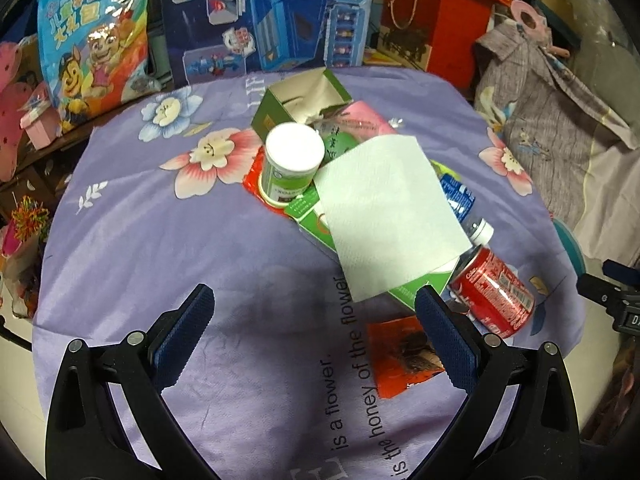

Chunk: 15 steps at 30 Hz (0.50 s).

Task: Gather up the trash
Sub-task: 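Grasp the white napkin with the left tool while the right tool grasps the Pocari Sweat bottle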

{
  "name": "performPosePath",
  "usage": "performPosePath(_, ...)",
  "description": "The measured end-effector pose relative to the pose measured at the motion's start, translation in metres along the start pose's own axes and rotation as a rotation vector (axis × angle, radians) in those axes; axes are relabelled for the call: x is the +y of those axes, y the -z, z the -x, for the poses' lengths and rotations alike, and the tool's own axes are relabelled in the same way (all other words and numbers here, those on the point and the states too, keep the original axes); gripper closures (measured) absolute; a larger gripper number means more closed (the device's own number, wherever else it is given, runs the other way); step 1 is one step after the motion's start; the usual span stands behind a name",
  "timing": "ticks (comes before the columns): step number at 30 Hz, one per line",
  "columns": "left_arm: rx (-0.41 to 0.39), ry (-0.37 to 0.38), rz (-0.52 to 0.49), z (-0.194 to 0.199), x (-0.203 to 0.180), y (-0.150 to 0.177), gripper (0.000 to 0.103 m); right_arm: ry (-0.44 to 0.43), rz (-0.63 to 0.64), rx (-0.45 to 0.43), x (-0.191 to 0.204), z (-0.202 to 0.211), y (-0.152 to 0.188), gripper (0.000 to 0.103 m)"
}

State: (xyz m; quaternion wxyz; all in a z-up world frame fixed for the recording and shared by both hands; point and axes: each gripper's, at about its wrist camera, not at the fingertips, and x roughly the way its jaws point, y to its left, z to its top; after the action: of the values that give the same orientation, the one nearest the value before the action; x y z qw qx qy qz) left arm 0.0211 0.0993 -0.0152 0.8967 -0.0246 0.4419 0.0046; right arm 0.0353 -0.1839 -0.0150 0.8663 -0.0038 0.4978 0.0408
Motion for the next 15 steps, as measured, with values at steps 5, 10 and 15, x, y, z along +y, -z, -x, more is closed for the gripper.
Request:
performPosePath(5,0.036,0.04,-0.041,-0.019,-0.017,-0.008,0.003,0.012,-0.02,0.016,-0.008,-0.013,-0.002,0.006)
performPosePath(10,0.082,0.09,-0.076,-0.044,-0.042,-0.026,0.003,0.018,-0.053,0.033,-0.024,-0.026,-0.004,0.006)
performPosePath(15,0.111,0.081,-0.103,-0.072,-0.068,-0.042,0.003,0.015,-0.109,0.043,-0.045,-0.039,-0.006,0.006)
